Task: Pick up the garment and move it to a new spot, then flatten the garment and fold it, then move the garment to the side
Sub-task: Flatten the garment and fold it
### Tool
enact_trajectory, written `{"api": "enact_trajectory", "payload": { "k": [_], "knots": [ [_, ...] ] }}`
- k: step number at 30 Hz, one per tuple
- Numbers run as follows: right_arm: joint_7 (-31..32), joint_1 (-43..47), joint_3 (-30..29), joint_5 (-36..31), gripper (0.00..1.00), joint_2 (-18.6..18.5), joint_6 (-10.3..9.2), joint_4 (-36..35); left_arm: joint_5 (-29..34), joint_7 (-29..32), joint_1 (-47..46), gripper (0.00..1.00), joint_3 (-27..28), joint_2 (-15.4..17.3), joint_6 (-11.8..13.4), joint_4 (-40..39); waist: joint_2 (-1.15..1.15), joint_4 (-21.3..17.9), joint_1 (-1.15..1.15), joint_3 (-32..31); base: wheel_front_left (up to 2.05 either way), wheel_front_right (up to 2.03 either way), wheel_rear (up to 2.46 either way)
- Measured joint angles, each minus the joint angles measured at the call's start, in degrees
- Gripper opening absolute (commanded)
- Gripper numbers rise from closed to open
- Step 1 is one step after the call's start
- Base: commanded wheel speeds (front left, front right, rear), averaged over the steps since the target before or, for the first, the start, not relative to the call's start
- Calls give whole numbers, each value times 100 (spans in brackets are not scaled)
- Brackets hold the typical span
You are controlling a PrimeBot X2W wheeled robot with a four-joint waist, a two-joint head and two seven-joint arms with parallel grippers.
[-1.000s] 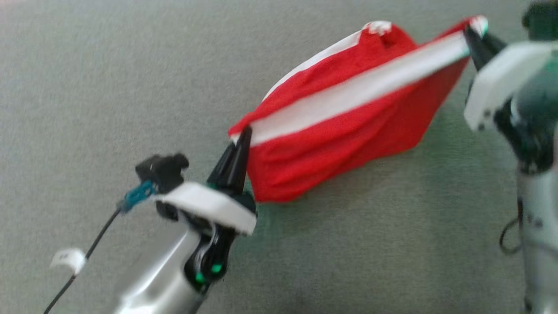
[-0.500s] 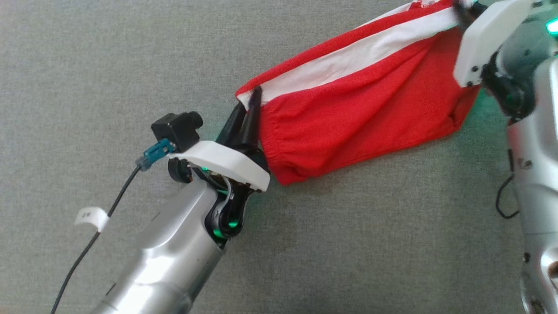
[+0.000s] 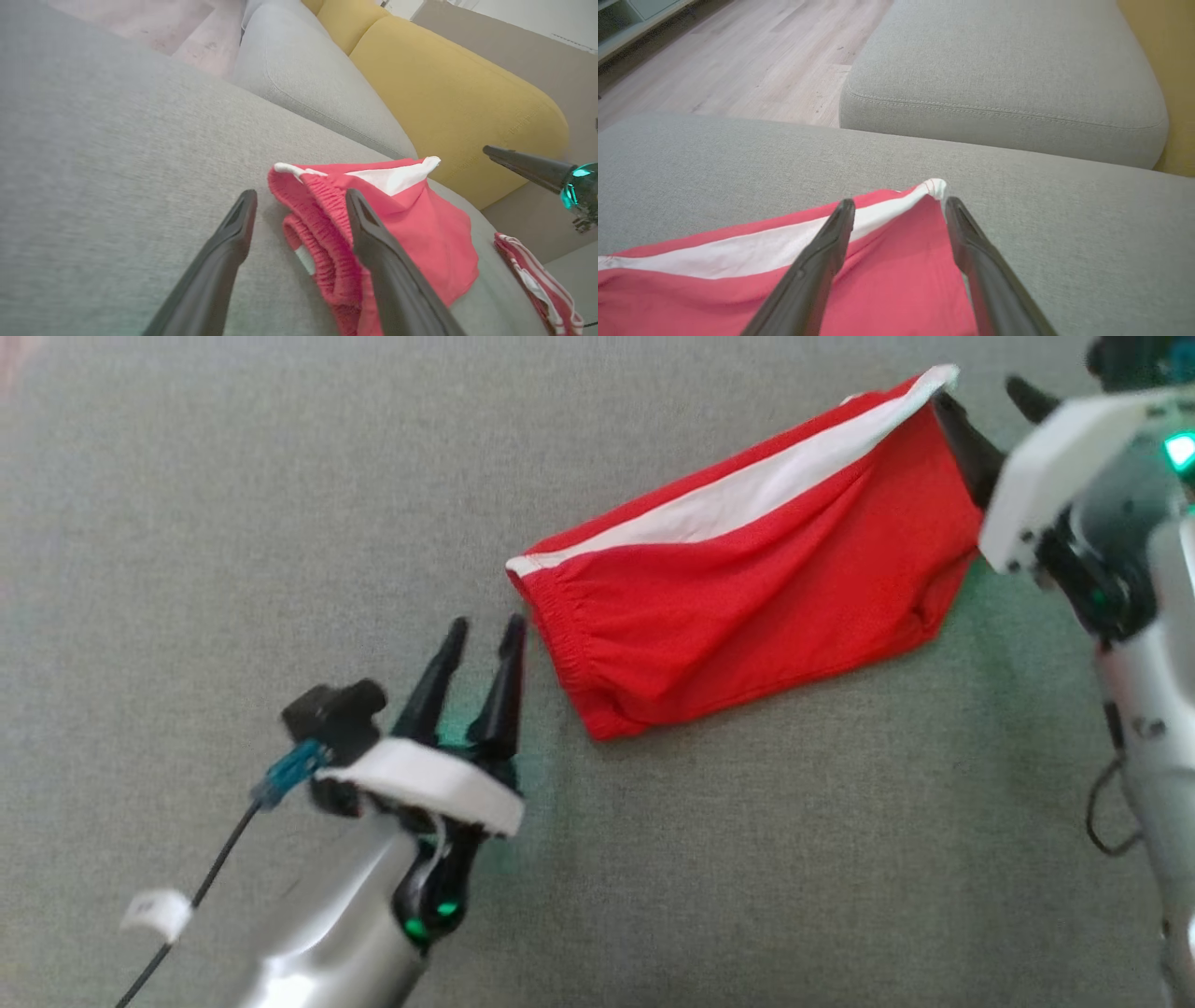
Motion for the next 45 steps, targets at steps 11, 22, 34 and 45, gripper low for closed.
{"api": "enact_trajectory", "payload": {
  "k": [11, 22, 34, 45],
  "knots": [
    [-486, 300, -502, 260, 100, 2, 0, 372, 2315, -125, 236, 100, 1228, 500, 224, -791, 0, 73, 0, 85, 0, 0, 0],
    [-679, -422, -938, -308, 100, 156, 0, 1589, 3093, -134, 343, 100, 2295, 55, -192, -996, 0, 446, 2, 669, 0, 0, 0],
    [-76, -549, -1032, -511, 0, 411, 0, 1930, 3383, -134, 593, 100, 2799, -258, -511, -862, 0, 444, 2, 580, 0, 0, 0],
    [-378, 1009, -1561, -749, 0, 550, 0, 533, 3475, -142, 1267, 100, 3151, -269, -570, -738, 0, 32, 1, -89, 0, 0, 0]
  ]
}}
